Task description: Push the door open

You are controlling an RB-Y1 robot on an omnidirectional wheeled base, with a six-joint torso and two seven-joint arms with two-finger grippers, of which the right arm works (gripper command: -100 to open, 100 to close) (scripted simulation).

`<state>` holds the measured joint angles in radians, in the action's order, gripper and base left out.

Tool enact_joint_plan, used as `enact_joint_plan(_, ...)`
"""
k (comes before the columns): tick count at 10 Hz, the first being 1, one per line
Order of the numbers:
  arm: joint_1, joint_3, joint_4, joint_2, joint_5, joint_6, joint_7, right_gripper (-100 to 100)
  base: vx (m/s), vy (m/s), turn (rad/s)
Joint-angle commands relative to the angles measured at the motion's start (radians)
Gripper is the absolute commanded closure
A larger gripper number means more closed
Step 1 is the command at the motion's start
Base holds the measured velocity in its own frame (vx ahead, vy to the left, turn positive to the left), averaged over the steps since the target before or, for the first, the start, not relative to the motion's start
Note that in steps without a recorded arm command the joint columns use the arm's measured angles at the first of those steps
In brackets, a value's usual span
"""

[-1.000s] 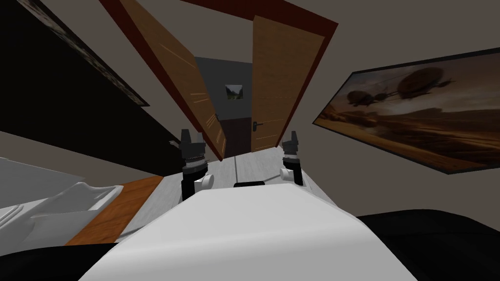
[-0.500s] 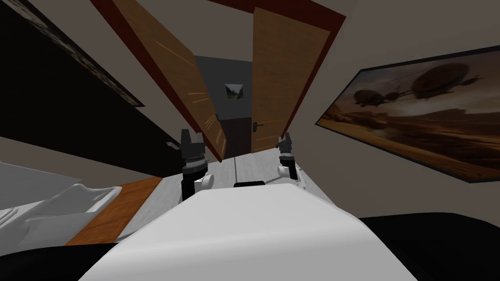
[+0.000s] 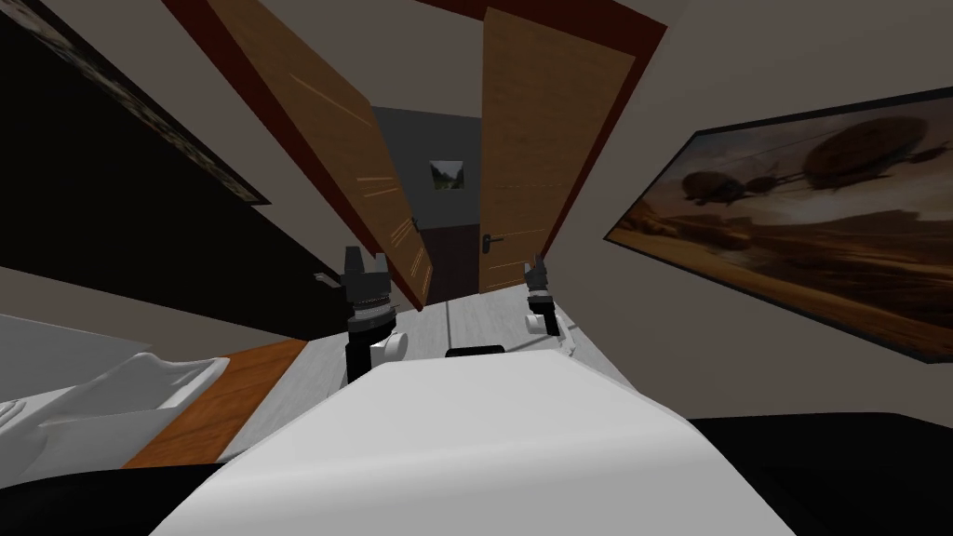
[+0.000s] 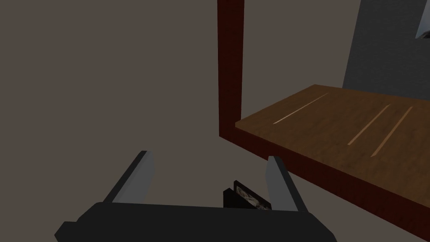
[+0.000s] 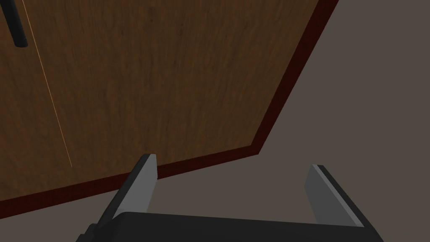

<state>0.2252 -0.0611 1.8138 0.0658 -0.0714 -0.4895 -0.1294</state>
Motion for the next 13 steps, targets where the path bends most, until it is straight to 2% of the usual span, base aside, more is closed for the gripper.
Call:
enact_joint_plan(1,-0.013,0.001,-0.034,0.002,-0.004,-0.004,-0.006,-100,0.048,-0.011,0.007)
enact_joint_plan(2,-0.041,0.002,-0.071,0.009,-0.012,-0.004,-0.019,-100,0.063,-0.011,0.008)
enact_joint_plan(3,-0.041,0.002,-0.08,0.009,-0.012,-0.004,-0.019,-100,0.046,-0.011,0.009)
enact_joint_plan(4,-0.068,0.003,-0.113,0.015,-0.02,-0.005,-0.031,-100,0.04,-0.012,0.013)
enact_joint_plan(5,-0.068,0.003,-0.126,0.015,-0.02,-0.005,-0.031,-100,0.041,-0.016,0.009)
enact_joint_plan(7,-0.123,0.005,-0.2,0.028,-0.037,-0.007,-0.057,-100,0.072,-0.01,0.012)
enact_joint_plan(8,-0.123,0.005,-0.22,0.028,-0.037,-0.007,-0.057,-100,0.069,-0.016,0.013)
enact_joint_plan(9,-0.151,0.006,-0.255,0.034,-0.045,-0.008,-0.07,-100,0.065,-0.023,0.01)
enact_joint_plan(10,-0.151,0.006,-0.267,0.034,-0.045,-0.008,-0.07,-100,0.045,-0.015,0.009)
enact_joint_plan(12,-0.207,0.008,-0.341,0.046,-0.061,-0.01,-0.095,-100,0.057,-0.02,0.014)
enact_joint_plan(13,-0.207,0.008,-0.362,0.046,-0.061,-0.01,-0.095,-100,0.06,-0.017,0.012)
